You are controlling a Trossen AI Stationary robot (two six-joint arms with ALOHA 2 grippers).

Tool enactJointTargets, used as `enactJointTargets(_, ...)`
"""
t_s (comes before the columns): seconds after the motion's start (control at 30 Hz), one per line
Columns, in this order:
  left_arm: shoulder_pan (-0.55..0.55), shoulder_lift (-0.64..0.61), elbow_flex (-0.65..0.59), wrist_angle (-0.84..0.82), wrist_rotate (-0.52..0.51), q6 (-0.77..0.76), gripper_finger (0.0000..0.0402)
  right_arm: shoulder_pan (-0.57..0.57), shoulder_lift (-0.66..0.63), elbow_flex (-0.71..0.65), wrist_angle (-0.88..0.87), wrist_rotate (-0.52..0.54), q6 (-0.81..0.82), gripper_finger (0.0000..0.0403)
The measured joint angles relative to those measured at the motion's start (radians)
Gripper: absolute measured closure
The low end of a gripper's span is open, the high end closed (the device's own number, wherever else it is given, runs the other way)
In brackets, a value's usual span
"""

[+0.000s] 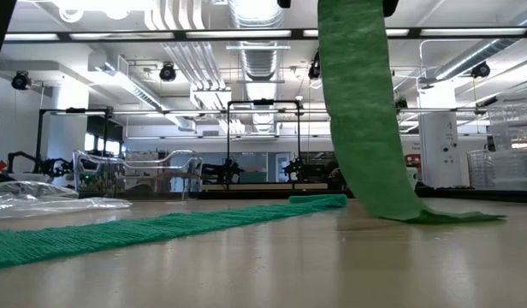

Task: Roll bandage
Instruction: Roll the green bandage

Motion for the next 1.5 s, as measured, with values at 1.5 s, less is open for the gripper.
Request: enactJointTargets(1.5, 0.001, -0.066, 0.0, -0.209, -0.189, 0.058, 0.036, 0.0, 0.063, 0.072, 0.003, 0.097, -0.509, 0.0191)
